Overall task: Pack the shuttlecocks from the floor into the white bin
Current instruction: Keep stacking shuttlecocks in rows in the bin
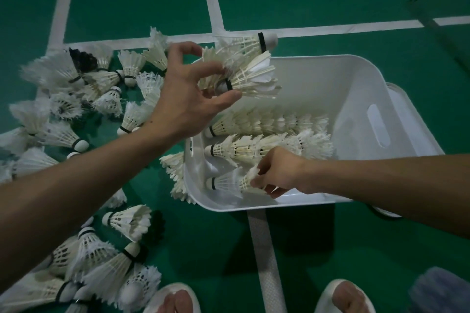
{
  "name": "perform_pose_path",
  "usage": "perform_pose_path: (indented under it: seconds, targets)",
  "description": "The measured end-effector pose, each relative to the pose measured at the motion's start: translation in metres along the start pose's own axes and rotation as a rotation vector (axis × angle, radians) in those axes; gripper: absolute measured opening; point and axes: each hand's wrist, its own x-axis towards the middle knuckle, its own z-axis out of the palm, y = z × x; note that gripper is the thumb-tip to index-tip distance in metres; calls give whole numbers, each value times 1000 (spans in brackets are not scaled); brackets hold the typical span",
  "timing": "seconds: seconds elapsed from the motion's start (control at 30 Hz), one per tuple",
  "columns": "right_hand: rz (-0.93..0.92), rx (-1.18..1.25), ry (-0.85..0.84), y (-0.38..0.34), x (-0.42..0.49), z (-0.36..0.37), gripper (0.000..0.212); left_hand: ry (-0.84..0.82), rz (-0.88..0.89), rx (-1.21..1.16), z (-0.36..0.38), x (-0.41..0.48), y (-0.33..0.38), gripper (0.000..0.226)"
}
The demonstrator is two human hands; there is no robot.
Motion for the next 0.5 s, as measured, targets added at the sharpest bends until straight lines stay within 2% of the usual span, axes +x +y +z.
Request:
perform_pose_path:
  seconds: [0.17,0.23,0.37,0.5]
  targets:
    - [20,47,34,0,3,-3,24,3,-9,-23,-1,1,0,26]
    - [56,160,20,2,3,-4,27,7,-9,-23,-1,0,0,26]
    - [113,395,-64,2,3,-4,25,6,-8,-8,-2,0,-1,26]
    - [133,333,-183,0,1,-11,18,-11,-30,-18,-1,2,1,25]
